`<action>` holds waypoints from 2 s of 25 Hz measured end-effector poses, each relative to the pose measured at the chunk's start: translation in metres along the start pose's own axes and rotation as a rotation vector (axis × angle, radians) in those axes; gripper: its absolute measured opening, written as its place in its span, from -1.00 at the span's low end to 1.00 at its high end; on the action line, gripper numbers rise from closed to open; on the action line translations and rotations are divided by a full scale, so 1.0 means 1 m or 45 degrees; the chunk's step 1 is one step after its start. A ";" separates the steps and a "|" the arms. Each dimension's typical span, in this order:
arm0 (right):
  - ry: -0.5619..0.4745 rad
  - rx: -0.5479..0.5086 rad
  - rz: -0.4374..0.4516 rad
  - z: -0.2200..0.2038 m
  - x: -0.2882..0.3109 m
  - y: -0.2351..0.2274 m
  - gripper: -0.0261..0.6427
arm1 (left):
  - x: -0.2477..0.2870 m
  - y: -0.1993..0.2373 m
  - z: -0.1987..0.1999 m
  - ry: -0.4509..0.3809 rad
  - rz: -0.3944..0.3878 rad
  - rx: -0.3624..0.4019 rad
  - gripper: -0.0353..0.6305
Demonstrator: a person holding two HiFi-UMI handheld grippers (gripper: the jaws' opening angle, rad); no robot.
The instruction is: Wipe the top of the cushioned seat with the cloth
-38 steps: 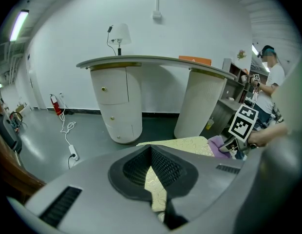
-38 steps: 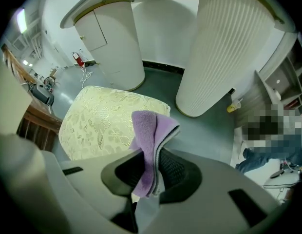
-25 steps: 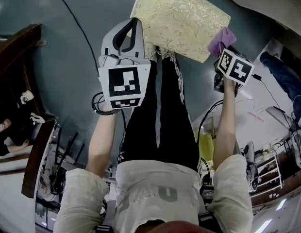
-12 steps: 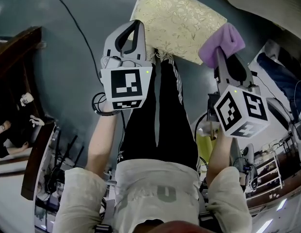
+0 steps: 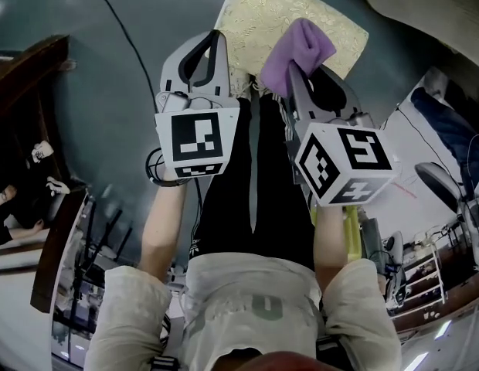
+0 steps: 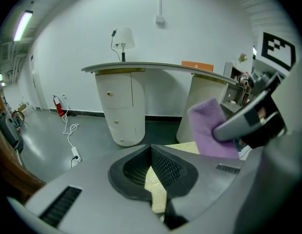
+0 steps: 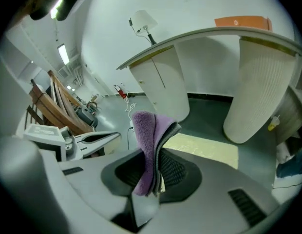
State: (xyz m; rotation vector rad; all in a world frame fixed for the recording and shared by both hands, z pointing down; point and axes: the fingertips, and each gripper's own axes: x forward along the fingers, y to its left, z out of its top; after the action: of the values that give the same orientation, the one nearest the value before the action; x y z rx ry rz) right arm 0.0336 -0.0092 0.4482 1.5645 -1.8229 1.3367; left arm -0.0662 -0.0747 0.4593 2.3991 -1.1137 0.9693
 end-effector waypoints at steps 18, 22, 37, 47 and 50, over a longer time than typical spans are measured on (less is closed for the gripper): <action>0.279 0.089 0.077 -0.117 0.187 0.055 -0.67 | -0.023 0.038 -0.011 -0.021 0.089 -0.079 -0.88; 0.284 0.081 0.069 -0.116 0.186 0.054 -0.66 | -0.023 0.038 -0.009 -0.022 0.088 -0.073 -0.88; 0.305 0.106 -0.052 -0.143 0.120 -0.030 -0.66 | -0.009 0.007 0.014 -0.029 -0.021 0.038 -0.88; 0.314 0.148 -0.318 -0.173 0.049 -0.130 -0.66 | 0.000 -0.023 0.028 -0.040 -0.096 0.113 -0.88; 0.318 0.156 -0.394 -0.181 0.031 -0.153 -0.66 | 0.001 -0.033 0.028 -0.027 -0.113 0.132 -0.88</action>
State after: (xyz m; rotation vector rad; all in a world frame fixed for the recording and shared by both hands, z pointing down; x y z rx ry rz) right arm 0.1136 0.1376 0.6194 1.5810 -1.3138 1.4401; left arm -0.0281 -0.0688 0.4395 2.5230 -0.9773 0.9970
